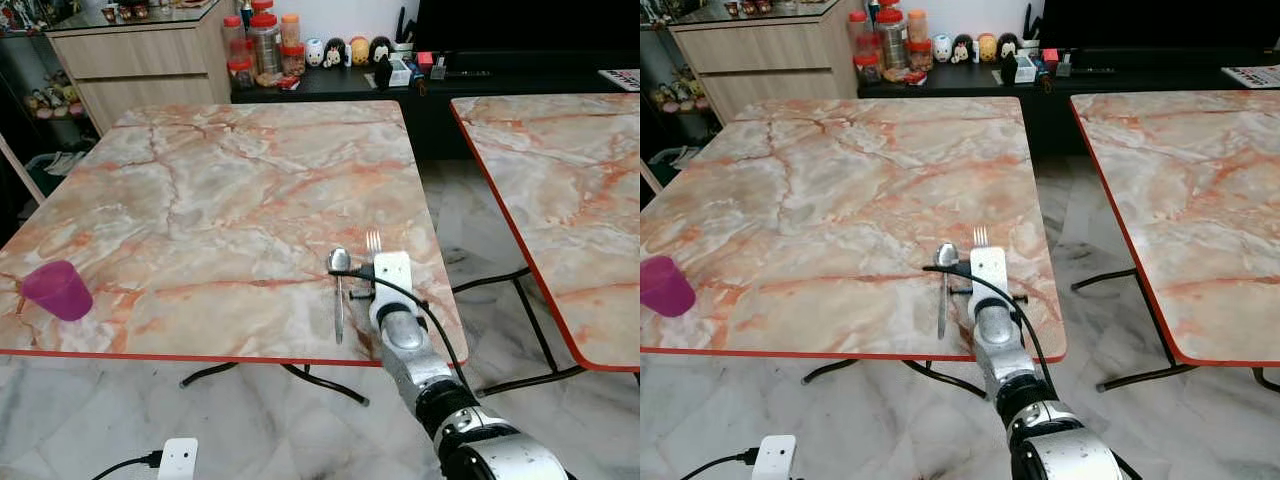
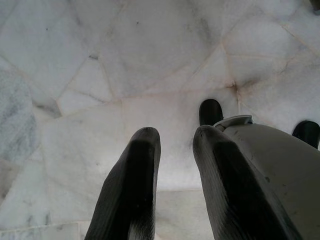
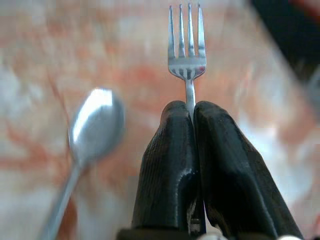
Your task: Setting the table
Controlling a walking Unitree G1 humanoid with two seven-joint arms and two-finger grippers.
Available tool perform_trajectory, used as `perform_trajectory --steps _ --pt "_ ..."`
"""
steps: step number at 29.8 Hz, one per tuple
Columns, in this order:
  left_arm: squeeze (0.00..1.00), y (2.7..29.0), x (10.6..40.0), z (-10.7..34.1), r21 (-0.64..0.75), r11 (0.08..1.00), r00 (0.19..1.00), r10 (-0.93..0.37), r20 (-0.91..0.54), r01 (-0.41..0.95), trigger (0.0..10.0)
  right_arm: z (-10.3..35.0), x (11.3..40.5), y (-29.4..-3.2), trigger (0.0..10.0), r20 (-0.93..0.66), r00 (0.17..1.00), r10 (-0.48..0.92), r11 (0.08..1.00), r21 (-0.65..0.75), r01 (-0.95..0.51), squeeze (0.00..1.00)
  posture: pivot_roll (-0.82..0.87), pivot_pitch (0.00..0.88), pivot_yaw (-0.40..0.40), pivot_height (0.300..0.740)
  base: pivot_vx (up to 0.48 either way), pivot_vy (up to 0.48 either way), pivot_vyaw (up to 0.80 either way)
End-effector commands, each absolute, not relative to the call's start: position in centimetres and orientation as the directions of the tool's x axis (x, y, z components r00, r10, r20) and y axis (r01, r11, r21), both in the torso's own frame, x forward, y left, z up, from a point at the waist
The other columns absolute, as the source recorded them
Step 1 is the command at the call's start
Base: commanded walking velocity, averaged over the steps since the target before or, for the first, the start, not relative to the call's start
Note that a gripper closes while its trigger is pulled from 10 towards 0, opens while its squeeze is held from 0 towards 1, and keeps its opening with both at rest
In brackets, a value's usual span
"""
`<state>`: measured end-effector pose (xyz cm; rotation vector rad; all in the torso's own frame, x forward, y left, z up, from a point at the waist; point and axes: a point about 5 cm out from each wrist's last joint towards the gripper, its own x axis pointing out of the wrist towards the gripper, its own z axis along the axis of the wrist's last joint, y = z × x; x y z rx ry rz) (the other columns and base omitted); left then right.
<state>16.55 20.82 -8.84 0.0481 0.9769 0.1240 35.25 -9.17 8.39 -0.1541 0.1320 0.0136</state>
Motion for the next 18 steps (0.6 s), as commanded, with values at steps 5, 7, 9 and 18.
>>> perform_trajectory --steps 5,7,9,18 --pt "0.00 20.90 16.57 -8.81 0.105 0.990 0.556 0.137 -0.820 -0.090 10.0 10.50 35.45 -8.29 10.0 0.026 0.999 0.048 0.983 -0.181 -0.042 0.00 0.03 0.020 0.046 0.740 0.000 0.000 0.00" --pt "0.00 20.93 16.61 -8.78 0.108 0.990 0.559 0.142 -0.817 -0.093 10.0 10.65 35.30 -8.07 10.0 0.053 0.996 0.071 0.979 -0.194 -0.060 0.00 0.03 0.020 0.045 0.740 0.000 0.000 0.00" --pt "0.00 20.93 16.62 -8.78 0.108 0.990 0.559 0.142 -0.817 -0.094 10.0 10.64 35.25 -8.05 10.0 0.058 0.996 0.073 0.978 -0.201 -0.060 0.00 0.03 0.020 0.045 0.740 0.000 0.000 0.00" --pt "0.00 21.05 16.79 -8.66 0.131 0.987 0.566 0.162 -0.808 -0.097 10.0 10.43 35.05 -8.53 10.0 0.069 0.995 0.070 0.979 -0.198 -0.055 0.00 0.03 0.018 0.044 0.740 0.000 -0.341 0.00"
